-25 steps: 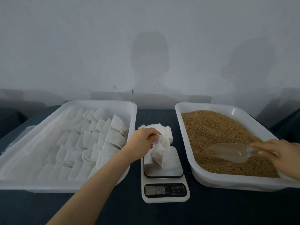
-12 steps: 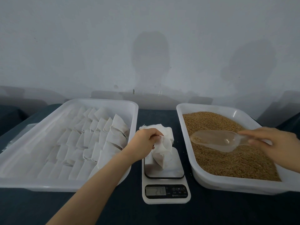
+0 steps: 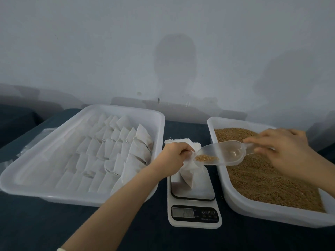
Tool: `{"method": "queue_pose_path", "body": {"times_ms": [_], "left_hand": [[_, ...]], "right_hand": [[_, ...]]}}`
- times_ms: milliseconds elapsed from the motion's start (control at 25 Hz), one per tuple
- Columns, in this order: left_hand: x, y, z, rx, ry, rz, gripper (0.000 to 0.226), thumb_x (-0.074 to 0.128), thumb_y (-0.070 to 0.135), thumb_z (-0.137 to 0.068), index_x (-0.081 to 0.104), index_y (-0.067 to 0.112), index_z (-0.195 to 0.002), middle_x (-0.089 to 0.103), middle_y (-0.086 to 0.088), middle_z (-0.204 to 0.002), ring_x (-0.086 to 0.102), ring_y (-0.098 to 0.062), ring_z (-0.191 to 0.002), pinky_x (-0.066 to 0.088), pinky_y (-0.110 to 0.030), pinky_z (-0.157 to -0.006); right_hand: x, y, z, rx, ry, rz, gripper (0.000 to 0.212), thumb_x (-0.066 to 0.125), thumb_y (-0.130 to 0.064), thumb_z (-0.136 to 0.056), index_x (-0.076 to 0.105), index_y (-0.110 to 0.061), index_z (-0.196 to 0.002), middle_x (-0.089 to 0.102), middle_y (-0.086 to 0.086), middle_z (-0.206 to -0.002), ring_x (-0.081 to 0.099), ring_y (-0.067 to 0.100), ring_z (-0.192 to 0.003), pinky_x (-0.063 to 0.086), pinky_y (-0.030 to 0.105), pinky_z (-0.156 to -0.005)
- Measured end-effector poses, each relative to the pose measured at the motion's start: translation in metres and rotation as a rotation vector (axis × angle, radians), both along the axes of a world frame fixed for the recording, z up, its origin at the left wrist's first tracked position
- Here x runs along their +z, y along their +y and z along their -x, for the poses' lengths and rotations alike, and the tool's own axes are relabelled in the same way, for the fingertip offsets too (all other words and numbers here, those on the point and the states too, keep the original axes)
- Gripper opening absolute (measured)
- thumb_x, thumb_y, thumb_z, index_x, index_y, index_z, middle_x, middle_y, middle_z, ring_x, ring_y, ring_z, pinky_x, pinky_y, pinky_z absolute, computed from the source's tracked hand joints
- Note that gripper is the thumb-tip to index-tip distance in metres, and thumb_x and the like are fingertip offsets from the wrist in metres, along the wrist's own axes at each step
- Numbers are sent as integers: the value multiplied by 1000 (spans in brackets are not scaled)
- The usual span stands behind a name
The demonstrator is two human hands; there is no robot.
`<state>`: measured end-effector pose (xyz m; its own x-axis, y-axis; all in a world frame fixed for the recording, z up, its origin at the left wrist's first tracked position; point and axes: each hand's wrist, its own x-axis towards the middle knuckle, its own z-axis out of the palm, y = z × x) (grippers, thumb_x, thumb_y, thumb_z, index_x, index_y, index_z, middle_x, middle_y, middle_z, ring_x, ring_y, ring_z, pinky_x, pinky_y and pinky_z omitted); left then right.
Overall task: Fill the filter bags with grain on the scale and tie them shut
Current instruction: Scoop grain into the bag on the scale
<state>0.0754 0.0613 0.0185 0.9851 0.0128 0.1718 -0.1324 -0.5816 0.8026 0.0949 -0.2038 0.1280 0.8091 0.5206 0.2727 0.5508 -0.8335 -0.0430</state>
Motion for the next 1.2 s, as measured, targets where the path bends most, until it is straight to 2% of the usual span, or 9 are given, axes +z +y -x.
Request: {"method": "queue_pose_path", "body": {"times_ms": [320, 440, 560, 720, 880, 960, 1040, 1120, 1200], "left_hand": [[1, 0, 1, 4, -23, -25, 24, 45, 12, -100, 67, 12, -108, 63, 6, -100, 57, -8, -83, 50, -19, -81], [2, -1, 2, 11, -31, -45, 25, 44, 14, -101, 67, 13, -109, 61, 9, -97, 55, -2, -76, 45, -11, -75], [2, 0, 2, 32, -33, -42, 24, 44, 15, -100, 67, 13, -107, 58, 16, -86, 54, 2, -71, 41, -4, -64], [4, -1, 4, 68, -47, 5, 22, 46, 12, -98, 68, 11, -99, 56, 19, -77, 55, 1, -68, 46, -7, -66], [5, -2, 4, 86, -39, 52, 21, 48, 11, -96, 69, 11, -96, 62, 9, -84, 59, -7, -73, 54, -19, -72], [5, -3, 5, 84, -17, 110, 18, 49, 12, -97, 66, 16, -92, 63, 7, -82, 61, -10, -70, 55, -16, -63], [6, -3, 6, 85, 2, 166, 16, 50, 12, -97, 64, 18, -90, 63, 7, -80, 64, -10, -67, 56, -16, -61], [8, -3, 8, 90, 36, 186, 16, 51, 13, -96, 61, 20, -87, 64, 6, -78, 68, -14, -66, 60, -26, -64], [8, -3, 9, 84, 71, 173, 17, 50, 14, -96, 58, 22, -83, 64, 3, -75, 69, -15, -62, 60, -28, -59]], "right_hand": [[8, 17, 3, 65, -150, 139, 33, 62, -23, -85, 64, -41, -113, 60, -15, -97, 48, 14, -100, 14, 32, -98], [10, 21, 7, 88, -210, 141, 32, 67, -18, -81, 69, -34, -110, 65, -9, -97, 53, 20, -98, 17, 36, -97], [5, 22, 11, 156, -355, 151, 38, 78, -4, -69, 74, -22, -102, 69, 2, -91, 59, 30, -89, 28, 48, -93], [-9, 12, 13, 212, -576, 168, 54, 78, 10, -55, 73, -15, -103, 69, 8, -95, 62, 32, -89, 29, 48, -92], [-29, -2, 12, 243, -697, 118, 45, 61, 9, -71, 71, -16, -108, 68, 7, -102, 58, 28, -95, 29, 46, -90], [-40, -11, 8, 205, -658, 39, 37, 53, -8, -80, 70, -20, -111, 67, 3, -103, 53, 23, -97, 28, 43, -91], [-52, -27, -2, 29, -541, -60, 28, 52, -22, -92, 66, -26, -115, 67, -1, -104, 54, 22, -96, 28, 40, -89], [-63, -46, -18, -221, -376, -61, 30, 52, -29, -91, 63, -28, -118, 68, 3, -103, 59, 26, -89, 39, 43, -84], [-75, -63, -32, -403, -151, -20, 29, 51, -30, -91, 63, -27, -117, 67, 4, -95, 60, 22, -75, 52, 42, -71]]}}
